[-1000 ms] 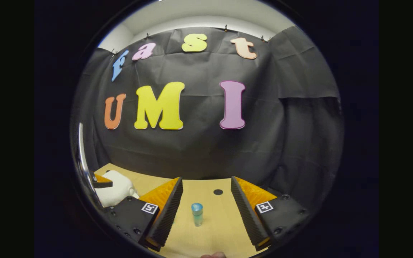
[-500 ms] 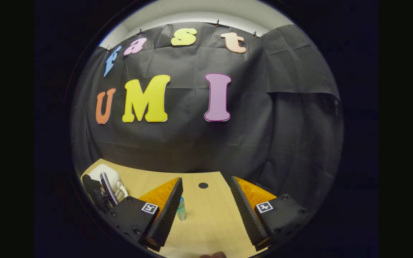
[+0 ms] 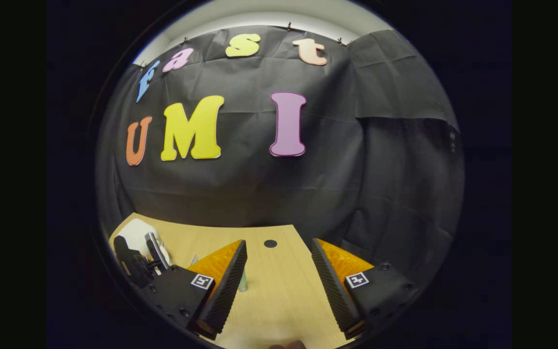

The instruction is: First open the suitcase, pack the skin care products into it, and then close the suitcase.

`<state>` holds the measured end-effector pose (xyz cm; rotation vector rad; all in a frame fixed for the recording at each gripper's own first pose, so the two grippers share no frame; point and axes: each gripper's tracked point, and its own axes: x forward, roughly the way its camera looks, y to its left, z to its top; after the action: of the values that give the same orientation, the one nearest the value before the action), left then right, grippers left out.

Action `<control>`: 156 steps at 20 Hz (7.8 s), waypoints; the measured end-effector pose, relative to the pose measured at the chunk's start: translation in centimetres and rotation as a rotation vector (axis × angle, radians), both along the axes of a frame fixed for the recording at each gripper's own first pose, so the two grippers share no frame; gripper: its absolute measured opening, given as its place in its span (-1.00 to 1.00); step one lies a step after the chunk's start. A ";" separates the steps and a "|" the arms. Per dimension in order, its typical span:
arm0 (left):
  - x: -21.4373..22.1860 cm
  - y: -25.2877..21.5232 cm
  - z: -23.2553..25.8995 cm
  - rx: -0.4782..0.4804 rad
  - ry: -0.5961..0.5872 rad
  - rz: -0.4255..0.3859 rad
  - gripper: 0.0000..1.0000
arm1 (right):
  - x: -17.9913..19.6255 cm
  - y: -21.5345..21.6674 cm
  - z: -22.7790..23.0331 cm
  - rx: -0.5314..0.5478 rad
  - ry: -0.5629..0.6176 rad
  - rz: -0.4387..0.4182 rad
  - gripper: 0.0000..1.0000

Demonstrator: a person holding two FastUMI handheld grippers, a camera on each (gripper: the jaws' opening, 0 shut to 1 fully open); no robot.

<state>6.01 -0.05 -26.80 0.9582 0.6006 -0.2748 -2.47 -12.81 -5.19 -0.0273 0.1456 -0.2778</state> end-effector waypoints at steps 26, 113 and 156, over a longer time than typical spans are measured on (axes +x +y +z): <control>0.8 12.0 22.3 -0.584 -0.422 0.144 -0.95 | 0.8 10.5 5.3 -0.062 -0.093 0.138 0.60; 7.8 -15.8 -3.8 -0.881 0.029 0.285 0.85 | -1.8 -6.8 -6.6 -0.077 0.275 0.077 0.59; -1.2 14.3 -1.5 -0.794 0.166 0.626 -0.18 | 9.5 8.8 -15.6 0.182 0.429 0.338 -0.31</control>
<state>4.78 14.23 -28.34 -0.0373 0.8229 -0.0136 6.98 -3.99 -20.79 0.0692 0.5859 0.0837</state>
